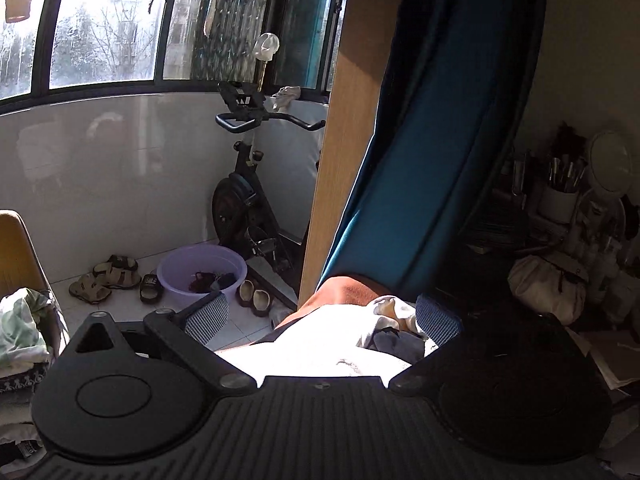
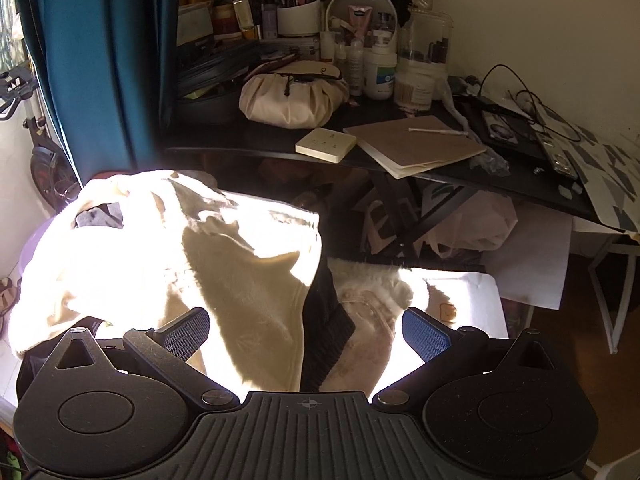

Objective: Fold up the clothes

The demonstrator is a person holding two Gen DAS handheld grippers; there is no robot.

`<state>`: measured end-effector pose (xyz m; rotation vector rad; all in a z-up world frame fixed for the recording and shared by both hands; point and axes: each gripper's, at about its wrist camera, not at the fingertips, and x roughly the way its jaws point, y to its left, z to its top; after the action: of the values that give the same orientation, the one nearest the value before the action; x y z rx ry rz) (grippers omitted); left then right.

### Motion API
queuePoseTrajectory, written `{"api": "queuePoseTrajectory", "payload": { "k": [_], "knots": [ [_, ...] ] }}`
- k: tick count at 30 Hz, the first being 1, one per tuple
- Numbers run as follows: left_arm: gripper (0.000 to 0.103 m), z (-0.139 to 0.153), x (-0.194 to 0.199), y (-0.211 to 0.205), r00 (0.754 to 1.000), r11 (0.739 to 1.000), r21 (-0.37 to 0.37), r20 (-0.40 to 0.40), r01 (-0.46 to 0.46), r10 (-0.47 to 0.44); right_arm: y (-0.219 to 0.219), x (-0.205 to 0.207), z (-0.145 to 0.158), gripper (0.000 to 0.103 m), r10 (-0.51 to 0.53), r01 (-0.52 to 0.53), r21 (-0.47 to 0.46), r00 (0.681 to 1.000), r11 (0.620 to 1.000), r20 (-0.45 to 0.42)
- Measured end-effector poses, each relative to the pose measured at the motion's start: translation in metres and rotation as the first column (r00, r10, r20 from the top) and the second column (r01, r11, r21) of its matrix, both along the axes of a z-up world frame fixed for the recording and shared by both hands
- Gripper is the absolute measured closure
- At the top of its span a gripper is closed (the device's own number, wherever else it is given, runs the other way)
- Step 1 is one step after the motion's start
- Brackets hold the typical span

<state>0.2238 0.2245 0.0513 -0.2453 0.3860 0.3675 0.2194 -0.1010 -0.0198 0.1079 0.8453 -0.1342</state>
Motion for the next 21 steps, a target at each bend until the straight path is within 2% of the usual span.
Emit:
{"api": "queuePoseTrajectory", "payload": {
  "k": [2, 5, 10, 13, 21],
  "knots": [
    [0.001, -0.003, 0.004, -0.008, 0.999, 0.999, 0.003, 0.016, 0.036, -0.036, -0.012, 0.006, -0.004, 0.001, 0.028, -0.029, 0.029, 0.998, 0.999, 0.048],
    [0.001, -0.01, 0.02, -0.023, 0.994, 0.995, 0.062, -0.086, 0.075, -0.069, -0.03, 0.015, -0.01, 0.001, 0.099, -0.107, 0.059, 0.988, 0.993, 0.117],
    [0.001, -0.026, 0.037, -0.04, 0.979, 0.984, 0.134, -0.179, 0.119, -0.094, -0.049, 0.039, -0.024, 0.001, 0.145, -0.149, 0.034, 0.985, 0.988, 0.089],
    [0.001, -0.031, 0.038, -0.04, 0.977, 0.982, 0.163, -0.201, 0.1, -0.066, -0.056, 0.051, -0.03, 0.001, 0.166, -0.171, 0.044, 0.981, 0.984, 0.103],
    [0.001, -0.051, 0.039, 0.0, 0.961, 0.993, 0.113, -0.276, 0.045, -0.012, -0.028, 0.101, -0.042, 0.001, 0.216, -0.218, 0.033, 0.975, 0.975, 0.049]
  ]
}}
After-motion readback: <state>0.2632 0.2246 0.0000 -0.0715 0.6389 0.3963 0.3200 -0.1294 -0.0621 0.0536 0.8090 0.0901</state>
